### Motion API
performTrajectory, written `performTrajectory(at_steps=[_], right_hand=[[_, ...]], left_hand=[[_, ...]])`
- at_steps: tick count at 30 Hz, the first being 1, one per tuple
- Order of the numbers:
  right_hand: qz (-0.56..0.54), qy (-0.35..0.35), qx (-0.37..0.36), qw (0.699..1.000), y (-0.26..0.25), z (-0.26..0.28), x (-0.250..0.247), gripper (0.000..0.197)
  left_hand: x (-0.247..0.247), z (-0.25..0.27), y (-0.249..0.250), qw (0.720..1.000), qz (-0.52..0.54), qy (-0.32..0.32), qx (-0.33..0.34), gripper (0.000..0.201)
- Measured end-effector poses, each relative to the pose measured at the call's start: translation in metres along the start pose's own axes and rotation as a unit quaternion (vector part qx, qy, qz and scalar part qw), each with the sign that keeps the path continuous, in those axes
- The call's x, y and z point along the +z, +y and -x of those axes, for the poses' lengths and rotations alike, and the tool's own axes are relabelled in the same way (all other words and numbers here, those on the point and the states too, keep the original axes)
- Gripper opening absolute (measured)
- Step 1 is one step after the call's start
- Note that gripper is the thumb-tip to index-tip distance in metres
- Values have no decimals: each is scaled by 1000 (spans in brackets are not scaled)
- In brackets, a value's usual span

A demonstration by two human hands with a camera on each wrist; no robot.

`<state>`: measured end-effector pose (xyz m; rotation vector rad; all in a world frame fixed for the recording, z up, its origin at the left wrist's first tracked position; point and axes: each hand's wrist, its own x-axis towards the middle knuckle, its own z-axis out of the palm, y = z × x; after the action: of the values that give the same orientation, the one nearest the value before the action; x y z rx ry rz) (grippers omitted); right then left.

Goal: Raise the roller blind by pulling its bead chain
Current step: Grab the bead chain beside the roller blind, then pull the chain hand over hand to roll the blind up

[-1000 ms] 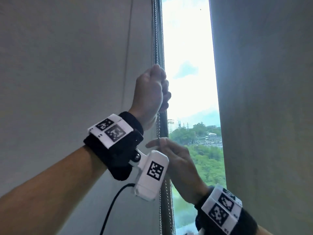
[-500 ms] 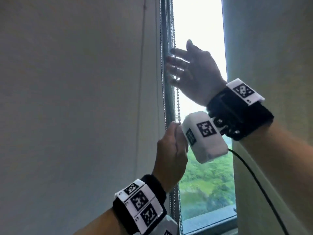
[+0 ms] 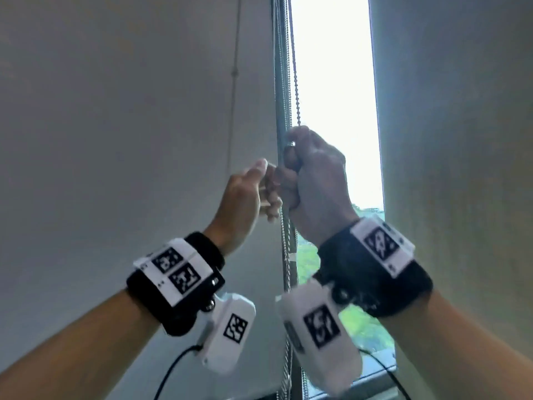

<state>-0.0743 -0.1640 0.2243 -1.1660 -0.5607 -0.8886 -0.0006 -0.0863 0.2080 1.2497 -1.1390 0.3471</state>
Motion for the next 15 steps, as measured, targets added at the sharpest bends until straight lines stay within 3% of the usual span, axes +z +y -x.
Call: performTrajectory(at_steps=[4,7,9,15], right_hand=[[0,-25,17,1000,31,41,-15,39],[-1,-44,42,998,57,69,-27,38],[19,-64,65,996,71,78,-36,36],[97,-79,111,986,80,46,-68,35]], left_hand=[[-2,-22,27,999,-11,-22,32,44],[7,-33,36,997,45,-63,-11,45],[15,-32,34,994,73,-69,-44,35],[33,-24,11,994,-16,76,76,27]])
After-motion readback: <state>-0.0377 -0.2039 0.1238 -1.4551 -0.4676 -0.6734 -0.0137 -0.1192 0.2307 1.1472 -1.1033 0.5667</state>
